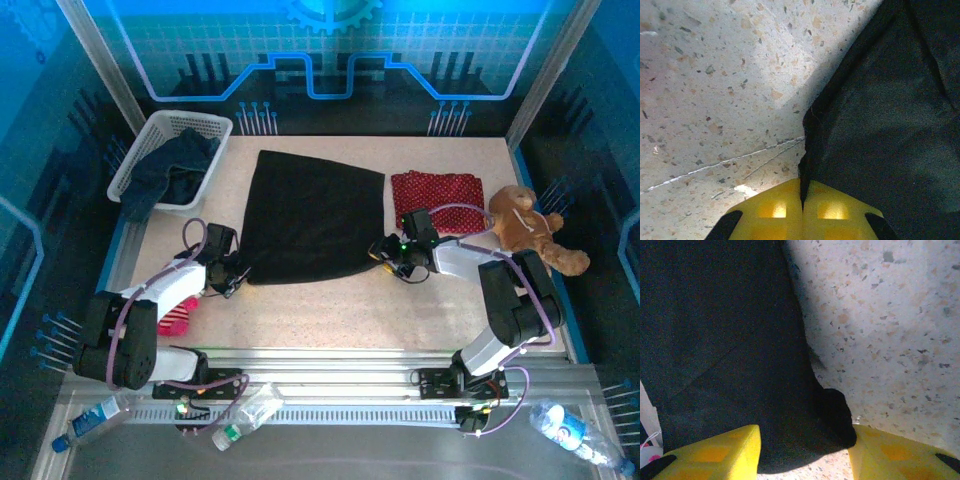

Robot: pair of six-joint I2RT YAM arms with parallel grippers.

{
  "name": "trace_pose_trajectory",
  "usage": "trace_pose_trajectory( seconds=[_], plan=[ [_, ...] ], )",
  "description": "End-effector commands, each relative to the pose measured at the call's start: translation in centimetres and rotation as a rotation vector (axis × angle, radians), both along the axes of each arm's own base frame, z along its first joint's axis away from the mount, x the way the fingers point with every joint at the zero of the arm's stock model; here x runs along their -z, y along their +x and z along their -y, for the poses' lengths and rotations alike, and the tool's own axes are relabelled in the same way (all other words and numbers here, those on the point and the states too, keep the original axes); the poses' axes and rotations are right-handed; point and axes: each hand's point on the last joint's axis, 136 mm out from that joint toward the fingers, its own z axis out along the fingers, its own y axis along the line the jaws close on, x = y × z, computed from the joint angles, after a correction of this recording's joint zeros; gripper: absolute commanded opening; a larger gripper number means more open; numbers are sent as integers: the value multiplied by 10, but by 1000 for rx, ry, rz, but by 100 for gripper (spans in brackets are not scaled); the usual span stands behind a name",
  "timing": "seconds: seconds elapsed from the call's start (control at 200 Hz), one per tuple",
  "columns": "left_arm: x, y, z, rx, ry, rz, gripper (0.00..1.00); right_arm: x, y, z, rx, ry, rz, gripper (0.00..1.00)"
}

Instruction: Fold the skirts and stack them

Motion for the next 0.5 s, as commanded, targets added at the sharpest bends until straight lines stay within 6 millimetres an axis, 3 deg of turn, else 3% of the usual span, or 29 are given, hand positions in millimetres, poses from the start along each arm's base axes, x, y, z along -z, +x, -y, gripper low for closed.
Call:
trace_pose_trajectory(
  seconds=[0.0,0.195,0.285,0.405,0.45,0.495],
  plan=[
    [-6,4,2,5,-17,9,0,17,-12,3,25,-26,-44,50],
    [-7,5,3,7,-17,15,0,23,-20,6,48,-33,-57,47],
    [-8,5,2,8,-16,20,0,18,-15,4,31,-26,-11,33],
    [-18,6,-3,9,13,51,0,5,-15,9,21,-54,56,6],
    [-22,4,-5,5,25,59,0,2,-19,13,19,-70,68,0],
    [-26,3,-7,4,31,70,0,-2,-23,16,7,-84,71,0]
  ],
)
